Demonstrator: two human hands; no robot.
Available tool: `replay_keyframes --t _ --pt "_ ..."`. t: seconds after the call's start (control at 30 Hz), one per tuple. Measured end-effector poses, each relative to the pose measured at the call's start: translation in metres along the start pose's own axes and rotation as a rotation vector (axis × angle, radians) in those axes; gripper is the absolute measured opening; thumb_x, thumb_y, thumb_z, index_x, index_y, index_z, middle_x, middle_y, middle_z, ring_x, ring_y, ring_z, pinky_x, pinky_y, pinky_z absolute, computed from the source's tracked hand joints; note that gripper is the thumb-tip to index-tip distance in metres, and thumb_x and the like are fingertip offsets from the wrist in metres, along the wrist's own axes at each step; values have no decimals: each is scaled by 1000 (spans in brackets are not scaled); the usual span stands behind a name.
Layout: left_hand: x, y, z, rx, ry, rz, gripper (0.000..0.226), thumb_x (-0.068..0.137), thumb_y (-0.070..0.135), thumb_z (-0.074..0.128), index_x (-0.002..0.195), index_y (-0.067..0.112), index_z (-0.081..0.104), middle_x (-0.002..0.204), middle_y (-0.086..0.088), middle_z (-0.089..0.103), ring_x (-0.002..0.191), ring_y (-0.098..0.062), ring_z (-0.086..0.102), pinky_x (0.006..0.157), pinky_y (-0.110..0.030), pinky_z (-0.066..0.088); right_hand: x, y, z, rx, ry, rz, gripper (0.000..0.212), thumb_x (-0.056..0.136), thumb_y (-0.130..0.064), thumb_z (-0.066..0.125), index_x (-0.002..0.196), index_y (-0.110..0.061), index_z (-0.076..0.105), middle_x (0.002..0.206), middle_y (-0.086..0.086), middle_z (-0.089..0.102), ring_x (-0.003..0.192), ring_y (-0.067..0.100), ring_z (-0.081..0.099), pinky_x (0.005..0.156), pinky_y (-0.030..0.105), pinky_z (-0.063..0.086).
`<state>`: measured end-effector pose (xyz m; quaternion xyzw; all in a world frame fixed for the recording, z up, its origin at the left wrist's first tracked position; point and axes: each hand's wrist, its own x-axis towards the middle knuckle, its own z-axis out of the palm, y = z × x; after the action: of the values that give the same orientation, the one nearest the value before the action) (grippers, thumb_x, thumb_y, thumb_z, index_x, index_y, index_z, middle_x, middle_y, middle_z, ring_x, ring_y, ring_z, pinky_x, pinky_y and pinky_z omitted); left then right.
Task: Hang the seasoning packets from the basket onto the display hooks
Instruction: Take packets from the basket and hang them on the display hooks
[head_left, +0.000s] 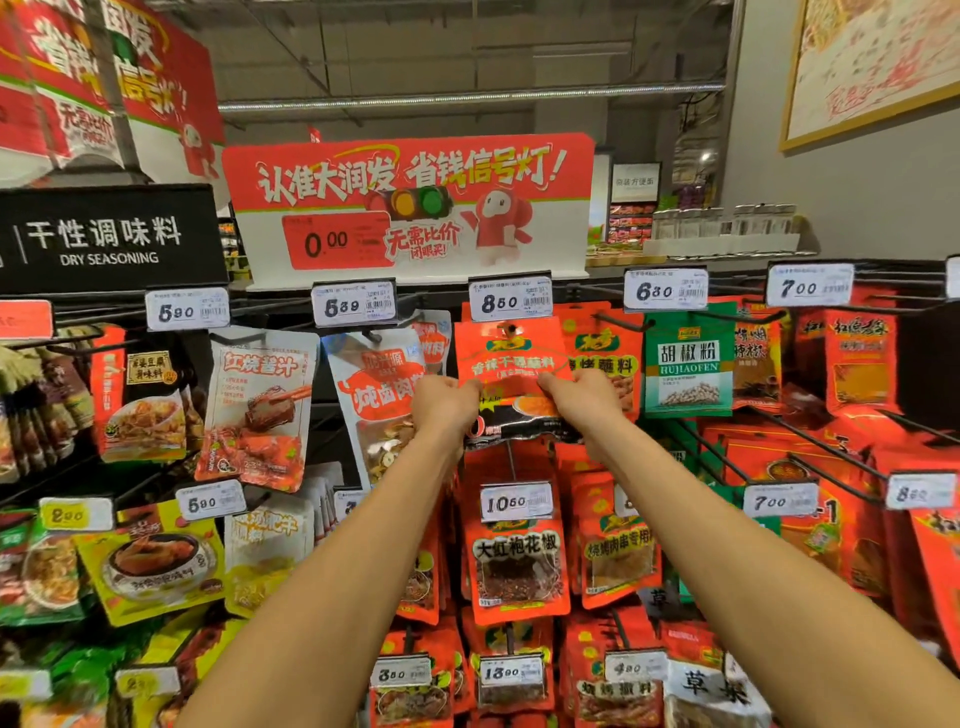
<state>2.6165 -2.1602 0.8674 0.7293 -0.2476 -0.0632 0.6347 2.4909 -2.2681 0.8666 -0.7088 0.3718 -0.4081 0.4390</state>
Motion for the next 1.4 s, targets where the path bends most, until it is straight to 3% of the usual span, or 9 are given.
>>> replay_keyframes --t 0.13,0.27,0.47,0.63,0.83,1.03,1.13,1.23,1.4 --pt "13 6 10 89 -31 -41 17 94 21 67 97 5 62 100 -11 69 92 -30 66 86 -39 58 20 7 11 -40 -39 101 51 93 -43 67 123 -2 63 122 14 67 113 34 64 99 43 52" --pt "10 -1 9 80 -133 -45 3 93 12 61 93 9 62 101 -9 69 93 -27 65 87 -38 56 17 24 18 94 -41 103 21 94 -34 68 90 -13 69 101 8 71 101 30 67 87 37 53" --pt "-1 1 -13 83 -183 55 9 95 16 62 86 14 63 79 6 63 75 -11 58 67 -26 42 5 31 7 69 55 141 25 95 -35 65 110 -15 69 109 5 70 104 28 63 97 44 53" --pt "-30 -1 -43 -124 -232 182 34 99 17 61 132 11 62 122 1 69 111 -18 66 100 -36 53 -22 21 3 40 190 -7 18 96 -30 62 108 -20 71 105 -2 70 93 18 64 82 35 52" --pt "-49 -20 -99 -537 -292 132 16 102 15 55 103 10 70 88 -8 79 73 -20 75 66 -26 60 -53 0 35 565 -113 57 9 96 -17 60 95 -13 69 82 13 78 77 28 77 56 30 60" --pt "-30 -64 -142 -129 327 258 9 93 22 67 102 21 69 92 6 68 77 3 60 71 -27 48 -54 -9 86 134 -258 -127 41 94 -27 70 129 -8 62 120 9 69 108 22 67 92 42 57" --pt "-23 -73 -146 -102 146 192 37 91 35 71 124 20 63 104 7 69 89 -9 67 80 -35 57 -56 -14 108 120 -284 -141 42 95 -27 69 132 -8 62 119 6 71 108 19 67 92 38 53" --pt "-12 -75 -144 -155 26 209 3 92 31 69 93 29 71 84 4 77 79 -21 72 74 -43 58 -56 -18 120 167 -208 -181 13 96 -30 67 104 -21 72 87 -12 76 75 3 69 67 28 50" --pt "20 -77 -140 -172 -16 183 22 84 26 69 82 5 69 69 -12 67 61 -20 56 59 -38 45 -49 -20 127 155 -70 -204 19 95 -35 67 84 -21 73 74 -4 75 65 14 65 62 34 50"
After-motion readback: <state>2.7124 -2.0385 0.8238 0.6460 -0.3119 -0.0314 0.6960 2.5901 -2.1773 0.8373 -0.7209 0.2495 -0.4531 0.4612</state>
